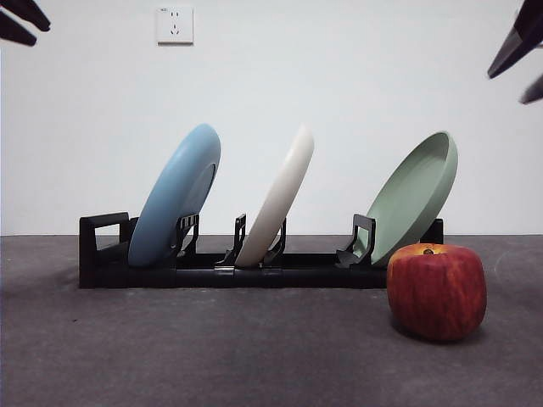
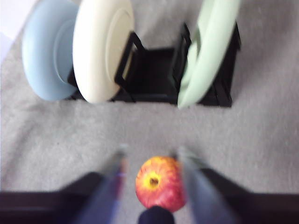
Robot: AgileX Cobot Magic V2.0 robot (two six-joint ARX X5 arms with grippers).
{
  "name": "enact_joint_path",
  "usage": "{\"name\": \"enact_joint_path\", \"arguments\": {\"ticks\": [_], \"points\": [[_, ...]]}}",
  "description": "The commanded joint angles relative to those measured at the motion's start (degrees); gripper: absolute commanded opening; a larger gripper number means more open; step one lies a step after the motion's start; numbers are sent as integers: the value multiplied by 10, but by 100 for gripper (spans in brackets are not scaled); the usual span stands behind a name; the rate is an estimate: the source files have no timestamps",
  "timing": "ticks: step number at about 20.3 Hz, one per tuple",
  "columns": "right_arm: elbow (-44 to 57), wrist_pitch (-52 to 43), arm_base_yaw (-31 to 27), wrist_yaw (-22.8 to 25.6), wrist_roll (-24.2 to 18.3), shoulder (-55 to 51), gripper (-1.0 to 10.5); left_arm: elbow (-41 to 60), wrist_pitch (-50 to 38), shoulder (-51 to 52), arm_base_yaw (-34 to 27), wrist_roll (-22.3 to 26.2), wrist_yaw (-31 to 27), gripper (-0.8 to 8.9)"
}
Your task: Take the blue plate from the plate rack,put the plate on the table,take the apple from the table,put the apple in the plate
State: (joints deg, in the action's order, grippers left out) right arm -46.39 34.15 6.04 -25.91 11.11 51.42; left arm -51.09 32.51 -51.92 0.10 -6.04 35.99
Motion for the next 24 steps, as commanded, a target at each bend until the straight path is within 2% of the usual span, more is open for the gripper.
{"name": "enact_joint_path", "arguments": {"ticks": [1, 8, 13, 19, 24], "points": [[-2, 3, 1, -2, -5, 0, 380, 0, -7, -10, -1, -7, 1, 346], [-2, 5, 1, -12, 0, -1, 379, -35, -52, -94, 43, -28, -16, 346], [-2, 11, 1, -12, 0, -1, 379, -151, -40, -212, 109, -17, -59, 346], [-2, 20, 1, -11, 0, -1, 379, -311, 21, -369, 167, 17, -153, 346], [-2, 22, 1, -10, -1, -1, 379, -346, 19, -449, 189, 18, -165, 345]]}}
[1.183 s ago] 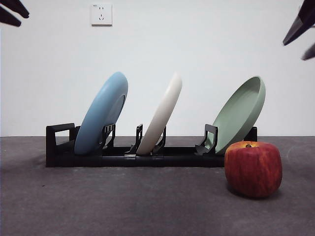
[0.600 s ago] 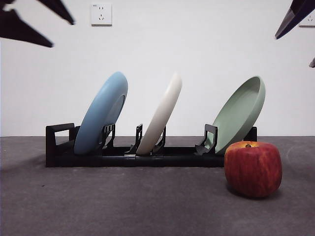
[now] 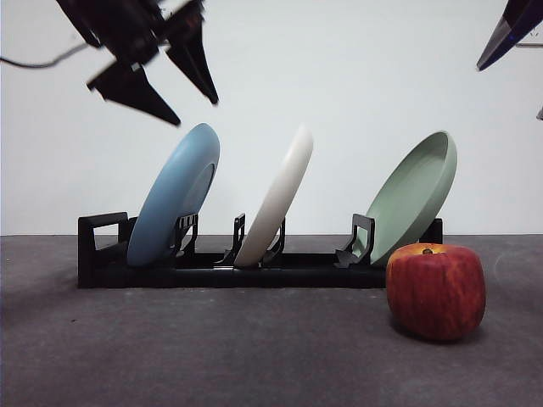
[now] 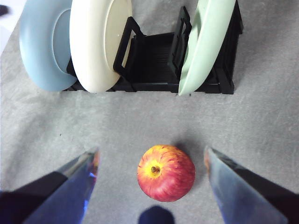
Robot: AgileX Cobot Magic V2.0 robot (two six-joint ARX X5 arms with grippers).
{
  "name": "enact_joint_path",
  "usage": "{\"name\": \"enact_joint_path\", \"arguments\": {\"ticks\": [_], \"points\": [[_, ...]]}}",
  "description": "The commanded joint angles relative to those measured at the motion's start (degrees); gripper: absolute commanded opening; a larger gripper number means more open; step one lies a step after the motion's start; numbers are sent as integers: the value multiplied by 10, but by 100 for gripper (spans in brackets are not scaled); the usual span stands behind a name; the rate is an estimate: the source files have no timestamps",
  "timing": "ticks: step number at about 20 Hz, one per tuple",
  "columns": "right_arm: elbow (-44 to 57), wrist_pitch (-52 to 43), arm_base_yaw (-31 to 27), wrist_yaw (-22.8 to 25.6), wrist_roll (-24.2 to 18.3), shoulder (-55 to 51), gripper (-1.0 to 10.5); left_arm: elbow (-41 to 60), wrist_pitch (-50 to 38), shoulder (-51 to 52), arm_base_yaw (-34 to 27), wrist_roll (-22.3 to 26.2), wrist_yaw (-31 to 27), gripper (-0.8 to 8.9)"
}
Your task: Take the blue plate from the plate rack,put the plate on the table,take the apple from the table,put the apple in the plate
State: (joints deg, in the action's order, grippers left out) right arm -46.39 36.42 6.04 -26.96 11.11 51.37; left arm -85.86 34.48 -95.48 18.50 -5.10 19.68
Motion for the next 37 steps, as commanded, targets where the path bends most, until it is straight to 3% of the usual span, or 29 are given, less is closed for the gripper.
{"name": "enact_joint_path", "arguments": {"ticks": [1, 4, 8, 16, 19, 23, 29, 32, 37], "points": [[-2, -1, 0, 1, -2, 0, 379, 2, -1, -23, 8, 9, -3, 345], [-2, -1, 0, 1, -3, 0, 379, 2, -2, -34, 10, 9, -23, 335], [-2, -1, 0, 3, -3, 0, 378, 2, -5, -34, 10, 23, -27, -20], [-2, -1, 0, 3, -3, 0, 378, -29, 15, -32, 11, 39, 14, -8], [-2, -1, 0, 3, -3, 0, 378, -115, 59, -29, 16, 46, 15, -8], [-2, -2, 0, 4, -3, 0, 378, -259, 173, -19, 40, 98, 7, -8], [-2, -10, 0, 5, -3, 0, 379, -294, 320, 111, 137, 143, -168, -8], [-2, -10, 0, 5, -3, 0, 379, -294, 400, 163, 207, 143, -222, -8], [-2, -10, 0, 5, -9, 0, 379, -245, 448, 202, 355, 75, -378, -8]]}}
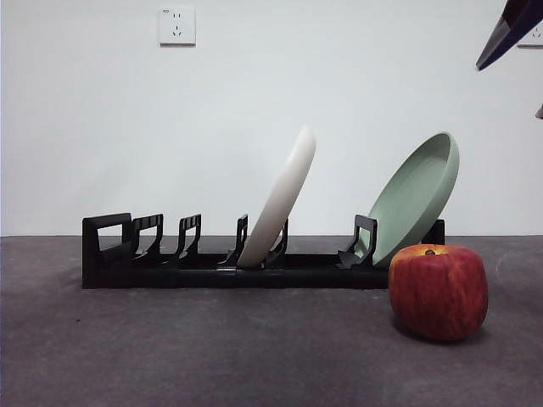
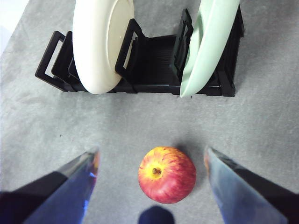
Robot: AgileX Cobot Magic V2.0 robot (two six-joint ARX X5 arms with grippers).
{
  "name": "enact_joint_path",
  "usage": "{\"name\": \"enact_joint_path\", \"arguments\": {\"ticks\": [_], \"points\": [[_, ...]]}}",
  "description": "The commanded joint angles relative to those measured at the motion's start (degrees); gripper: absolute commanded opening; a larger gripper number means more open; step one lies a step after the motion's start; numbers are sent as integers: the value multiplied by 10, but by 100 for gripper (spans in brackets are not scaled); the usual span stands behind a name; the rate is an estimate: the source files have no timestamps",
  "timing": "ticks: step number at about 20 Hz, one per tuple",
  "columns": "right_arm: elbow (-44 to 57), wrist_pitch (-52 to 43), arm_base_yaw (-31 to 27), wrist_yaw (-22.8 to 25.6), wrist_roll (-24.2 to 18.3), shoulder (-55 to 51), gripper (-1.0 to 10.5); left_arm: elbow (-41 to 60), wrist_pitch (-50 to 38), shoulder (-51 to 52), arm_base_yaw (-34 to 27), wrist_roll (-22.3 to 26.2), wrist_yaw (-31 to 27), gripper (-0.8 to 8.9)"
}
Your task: Take the blue plate from the plate rack,put the plate on the table,take the apple from the table,put the apple in the plate
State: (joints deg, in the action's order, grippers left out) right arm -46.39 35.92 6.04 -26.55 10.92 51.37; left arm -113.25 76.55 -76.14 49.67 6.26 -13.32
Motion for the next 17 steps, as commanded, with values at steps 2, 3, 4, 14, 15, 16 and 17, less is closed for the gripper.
{"name": "enact_joint_path", "arguments": {"ticks": [2, 3, 4, 14, 15, 16, 17], "points": [[-2, -5, 0, 1, -17, 0, 379, 93, 25, 21, 107, -94, -124, -8], [-2, -5, 0, 1, -18, 0, 379, 137, 22, 27, 135, -122, -163, -8], [-2, -5, 0, 1, -18, 0, 379, 175, 14, 30, 154, -143, -186, -8], [-2, -5, 0, 1, -18, 0, 379, 560, -322, 14, 219, -170, -99, -9], [-2, -5, 0, 1, -18, 0, 379, 577, -347, 2, 219, -157, -82, -9], [-2, -5, 0, 1, -18, 0, 379, 589, -363, -15, 219, -147, -71, -9], [-2, -5, 0, 1, -18, 0, 379, 595, -374, -36, 219, -137, -71, -9]]}}
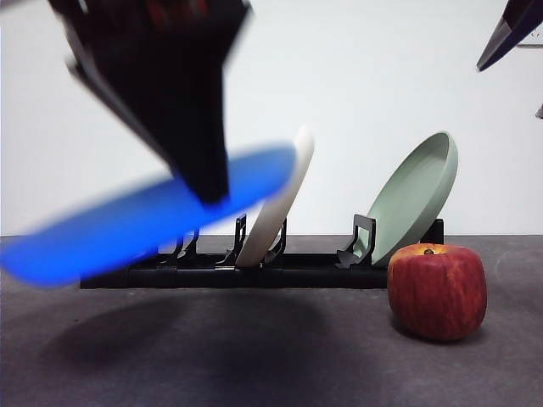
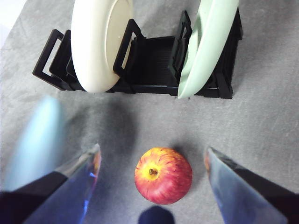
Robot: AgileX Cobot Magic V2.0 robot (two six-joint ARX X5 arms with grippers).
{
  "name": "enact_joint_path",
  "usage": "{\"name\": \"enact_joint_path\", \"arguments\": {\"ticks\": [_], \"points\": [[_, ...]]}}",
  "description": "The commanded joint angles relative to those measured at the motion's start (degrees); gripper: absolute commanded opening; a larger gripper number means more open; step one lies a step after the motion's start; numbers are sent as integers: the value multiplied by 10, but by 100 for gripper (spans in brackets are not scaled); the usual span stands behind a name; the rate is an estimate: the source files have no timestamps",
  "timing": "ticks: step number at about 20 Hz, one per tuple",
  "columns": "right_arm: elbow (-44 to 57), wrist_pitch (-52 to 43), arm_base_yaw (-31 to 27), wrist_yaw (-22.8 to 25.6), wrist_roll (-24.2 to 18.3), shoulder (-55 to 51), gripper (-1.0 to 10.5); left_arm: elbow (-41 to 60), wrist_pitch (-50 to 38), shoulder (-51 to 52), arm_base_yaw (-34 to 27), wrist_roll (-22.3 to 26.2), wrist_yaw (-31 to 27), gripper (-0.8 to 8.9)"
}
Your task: Take the blue plate from the plate rack,put the plate on the table,take the apple from the table,put the apple in the plate
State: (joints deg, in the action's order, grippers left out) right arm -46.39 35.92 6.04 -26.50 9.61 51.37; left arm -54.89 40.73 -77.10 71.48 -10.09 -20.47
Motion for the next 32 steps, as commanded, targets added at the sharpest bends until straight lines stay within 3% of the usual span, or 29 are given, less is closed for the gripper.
{"name": "enact_joint_path", "arguments": {"ticks": [1, 5, 9, 12, 13, 17, 20, 22, 25, 28, 32], "points": [[-2, -5, 0, 1, -5, 0, 379, 12, -24, -49, 0, 40, 0, -9], [-2, -5, 0, 1, -5, 0, 379, 12, -75, -143, -1, 106, -3, -9], [-2, -5, 0, 0, -4, 0, 378, 12, -97, -184, -8, 118, -3, 38], [-2, -5, 0, -2, -4, 0, 379, 12, -96, -175, -16, 116, -7, 466], [-2, -5, 0, -3, -4, 0, 379, 12, -96, -171, -19, 115, -10, 508], [-2, 5, 2, -6, -5, 0, 385, -41, -23, -148, -22, 86, -46, 507], [-7, 9, 28, -2, -16, 2, 525, -130, 35, -105, -23, 87, -88, 507], [-24, 27, 57, 14, -22, 17, 542, -202, 61, -73, -30, 100, -121, 507], [-64, 69, 120, 80, -41, 64, 548, -318, 90, -33, -56, 124, -161, 507], [-98, 103, 194, 176, -49, 135, 607, -447, 140, -11, -98, 135, -189, 507], [-115, 104, 255, 247, -52, 234, 607, -551, 177, 14, -166, 147, -215, 503]]}}
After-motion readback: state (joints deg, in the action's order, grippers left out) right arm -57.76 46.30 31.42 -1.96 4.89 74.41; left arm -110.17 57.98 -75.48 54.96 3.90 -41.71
